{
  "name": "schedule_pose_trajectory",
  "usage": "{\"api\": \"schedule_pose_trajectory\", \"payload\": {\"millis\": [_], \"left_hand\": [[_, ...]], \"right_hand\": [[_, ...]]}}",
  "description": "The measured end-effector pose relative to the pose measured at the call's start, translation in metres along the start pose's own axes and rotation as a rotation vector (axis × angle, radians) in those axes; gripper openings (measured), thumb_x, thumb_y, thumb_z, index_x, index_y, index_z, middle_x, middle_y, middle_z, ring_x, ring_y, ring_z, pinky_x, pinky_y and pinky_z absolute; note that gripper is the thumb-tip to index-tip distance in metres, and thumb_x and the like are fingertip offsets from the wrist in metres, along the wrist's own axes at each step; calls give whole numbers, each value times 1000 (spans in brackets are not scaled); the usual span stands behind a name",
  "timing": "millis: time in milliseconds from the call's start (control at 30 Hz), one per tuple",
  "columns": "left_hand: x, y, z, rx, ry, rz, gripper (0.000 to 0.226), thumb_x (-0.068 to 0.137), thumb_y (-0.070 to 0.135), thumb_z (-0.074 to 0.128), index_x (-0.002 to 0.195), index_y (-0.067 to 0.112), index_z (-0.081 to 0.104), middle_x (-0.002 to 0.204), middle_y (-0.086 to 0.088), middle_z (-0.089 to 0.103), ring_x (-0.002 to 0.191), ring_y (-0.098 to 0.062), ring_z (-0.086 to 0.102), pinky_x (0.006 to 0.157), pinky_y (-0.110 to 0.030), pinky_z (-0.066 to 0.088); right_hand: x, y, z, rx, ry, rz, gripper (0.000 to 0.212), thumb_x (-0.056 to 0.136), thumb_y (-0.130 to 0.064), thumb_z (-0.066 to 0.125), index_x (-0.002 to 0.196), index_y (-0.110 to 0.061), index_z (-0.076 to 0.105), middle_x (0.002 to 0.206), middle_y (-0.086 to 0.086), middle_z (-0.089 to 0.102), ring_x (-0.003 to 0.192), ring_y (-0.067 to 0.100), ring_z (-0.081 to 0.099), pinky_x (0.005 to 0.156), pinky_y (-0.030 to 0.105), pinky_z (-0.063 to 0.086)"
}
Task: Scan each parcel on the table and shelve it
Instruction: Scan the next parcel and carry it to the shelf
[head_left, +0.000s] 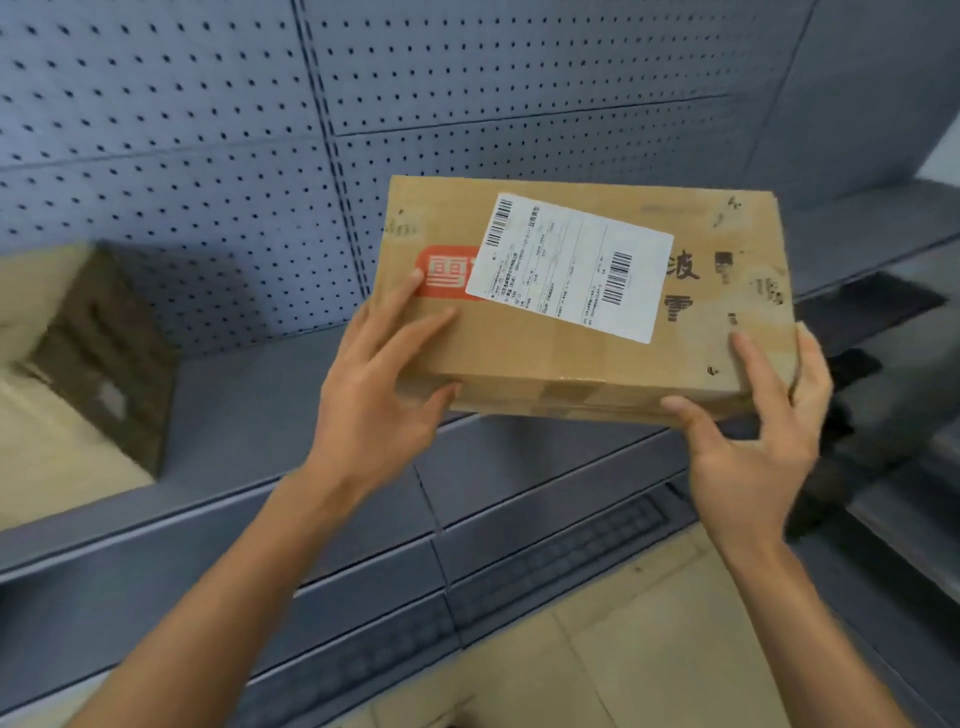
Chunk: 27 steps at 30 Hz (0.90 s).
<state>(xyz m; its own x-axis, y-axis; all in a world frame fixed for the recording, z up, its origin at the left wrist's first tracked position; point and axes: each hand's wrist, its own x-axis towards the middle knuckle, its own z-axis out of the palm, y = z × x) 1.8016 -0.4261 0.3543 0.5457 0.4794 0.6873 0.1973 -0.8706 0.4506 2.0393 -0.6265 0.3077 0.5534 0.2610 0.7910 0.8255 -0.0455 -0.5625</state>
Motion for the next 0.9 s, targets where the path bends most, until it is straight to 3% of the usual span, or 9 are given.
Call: {"api": "schedule_pose_trajectory", "payload": {"millis": [200,300,467,567,667,767,900], "left_hand": [[5,-56,-33,140,81,-143,71,71,12,90,137,18,63,162,3,38,146,-29,39,119,-47,36],[11,-81,-44,191,92,-198,72,72,17,89,138,22,61,163,8,36,146,-28,39,118,-48,36],[19,-111,-59,240,95,-258,71,74,21,88,139,27,60,162,13,34,146,-28,38,114,-51,41],[24,-125,-64,259,104,-301,70,75,23,88,139,29,60,161,14,35,146,-24,39,114,-44,40],[30,-137,-64,263,113,-329,67,76,25,87,138,29,61,159,13,37,144,-19,40,114,-38,38],[37,-145,-58,278,156,-352,63,75,27,87,133,32,63,151,10,40,134,-12,46,102,-35,45],[49,-155,-45,306,171,-386,61,75,30,87,131,35,63,142,9,42,129,-12,48,96,-42,53]], "right_hand": [[27,-9,95,180,-158,39,69,78,-11,86,142,-14,59,162,11,27,152,14,24,122,25,25],[38,-11,134,230,-218,33,69,78,-14,85,142,-17,58,163,9,25,152,15,24,124,28,25],[51,-15,183,280,-316,70,71,79,-17,85,143,-24,57,163,2,24,152,10,22,123,21,22],[58,-15,207,299,-389,88,70,79,-21,85,142,-29,57,162,-4,22,151,4,20,123,24,22],[69,-11,229,293,-457,96,68,80,-25,84,142,-32,56,163,-8,19,151,7,20,124,39,26],[83,-4,247,283,-516,96,67,80,-30,83,141,-37,54,163,-11,18,152,10,19,123,46,27],[100,9,265,262,-565,95,67,79,-34,82,140,-40,54,161,-13,19,151,10,19,123,45,27]]}}
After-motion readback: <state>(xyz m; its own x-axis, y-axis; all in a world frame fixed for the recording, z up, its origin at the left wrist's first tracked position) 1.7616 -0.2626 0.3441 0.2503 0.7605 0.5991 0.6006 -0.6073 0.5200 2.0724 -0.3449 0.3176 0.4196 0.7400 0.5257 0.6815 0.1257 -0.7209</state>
